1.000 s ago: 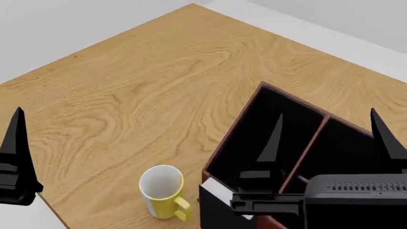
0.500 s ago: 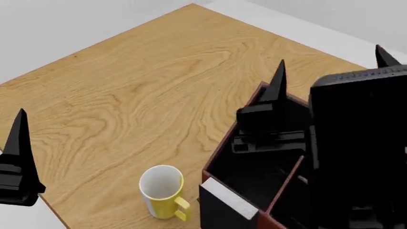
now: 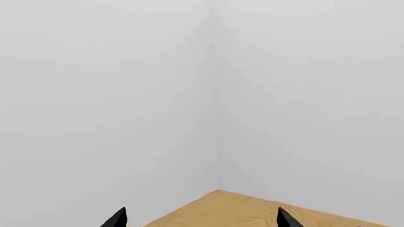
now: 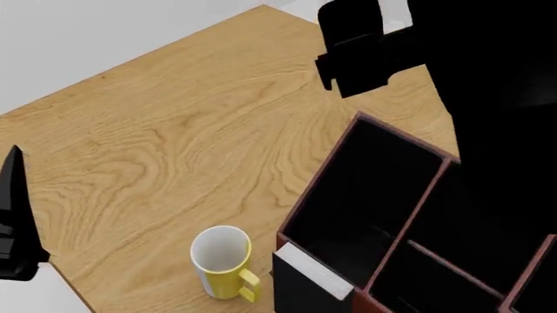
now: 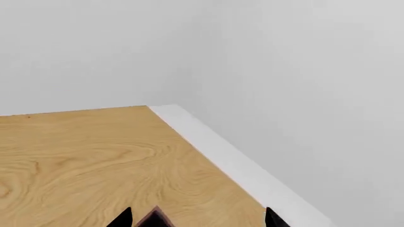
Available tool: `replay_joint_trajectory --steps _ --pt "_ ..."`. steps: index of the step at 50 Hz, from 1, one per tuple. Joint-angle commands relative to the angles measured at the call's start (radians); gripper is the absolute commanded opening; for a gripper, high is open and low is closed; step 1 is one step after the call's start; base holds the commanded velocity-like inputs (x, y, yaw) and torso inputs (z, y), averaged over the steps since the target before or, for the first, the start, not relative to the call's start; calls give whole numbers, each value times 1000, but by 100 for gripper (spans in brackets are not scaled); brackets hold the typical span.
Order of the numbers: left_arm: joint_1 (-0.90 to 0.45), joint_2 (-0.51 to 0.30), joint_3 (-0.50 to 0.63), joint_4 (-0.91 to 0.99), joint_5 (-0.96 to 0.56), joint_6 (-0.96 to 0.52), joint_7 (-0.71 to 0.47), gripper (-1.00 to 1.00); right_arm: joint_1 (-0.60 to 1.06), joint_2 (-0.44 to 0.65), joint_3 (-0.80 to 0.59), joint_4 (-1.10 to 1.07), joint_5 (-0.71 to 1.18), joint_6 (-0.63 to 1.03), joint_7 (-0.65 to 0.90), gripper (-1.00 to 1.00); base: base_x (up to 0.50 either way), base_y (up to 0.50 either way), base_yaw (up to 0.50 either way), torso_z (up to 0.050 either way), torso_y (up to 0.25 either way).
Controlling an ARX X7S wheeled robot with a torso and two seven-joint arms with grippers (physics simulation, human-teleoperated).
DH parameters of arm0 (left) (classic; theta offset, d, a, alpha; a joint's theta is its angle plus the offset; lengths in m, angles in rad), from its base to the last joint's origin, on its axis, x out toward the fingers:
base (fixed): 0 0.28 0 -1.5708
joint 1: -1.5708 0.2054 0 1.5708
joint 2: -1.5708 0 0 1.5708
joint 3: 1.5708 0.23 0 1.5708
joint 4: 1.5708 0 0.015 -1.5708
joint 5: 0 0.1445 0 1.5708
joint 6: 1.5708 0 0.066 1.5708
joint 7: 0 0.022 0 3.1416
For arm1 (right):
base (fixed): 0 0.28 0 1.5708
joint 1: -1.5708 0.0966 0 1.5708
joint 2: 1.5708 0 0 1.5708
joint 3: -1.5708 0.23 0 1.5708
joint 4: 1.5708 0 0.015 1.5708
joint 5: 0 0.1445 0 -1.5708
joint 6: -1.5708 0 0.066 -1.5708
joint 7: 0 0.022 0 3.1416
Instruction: Pick up the book and place it in the back compartment of the caddy.
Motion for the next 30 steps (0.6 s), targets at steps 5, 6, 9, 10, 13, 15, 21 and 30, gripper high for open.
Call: replay_joint_trajectory --steps 5,6,9,10,13,15,21,30 --pt "2 -7 -14 11 -20 -2 -6 100 -4 -38 -126 276 92 82 -32 100 0 0 0 0 0" --pt "2 -8 -13 11 -19 -1 -7 100 -10 -38 -133 282 105 86 -27 100 0 0 0 0 0" --pt "4 -9 -12 12 -20 1 -7 100 -22 -42 -150 293 117 88 -21 100 0 0 0 0 0" --pt "4 -9 -12 13 -20 1 -7 100 -22 -46 -161 300 125 98 -20 100 0 0 0 0 0" --pt "5 -10 -16 12 -24 4 -7 100 -31 -52 -181 309 137 108 -25 100 0 0 0 0 0" --pt "6 -10 -19 10 -27 6 -7 100 -40 -54 -200 308 177 121 -14 100 0 0 0 0 0" --pt "9 -14 -28 21 -38 3 -11 100 -112 -61 -230 253 134 130 -84 100 0 0 0 0 0" --pt "10 -19 -26 23 -42 3 -13 100 -179 -77 -265 223 -3 103 -242 100 0 0 0 0 0"
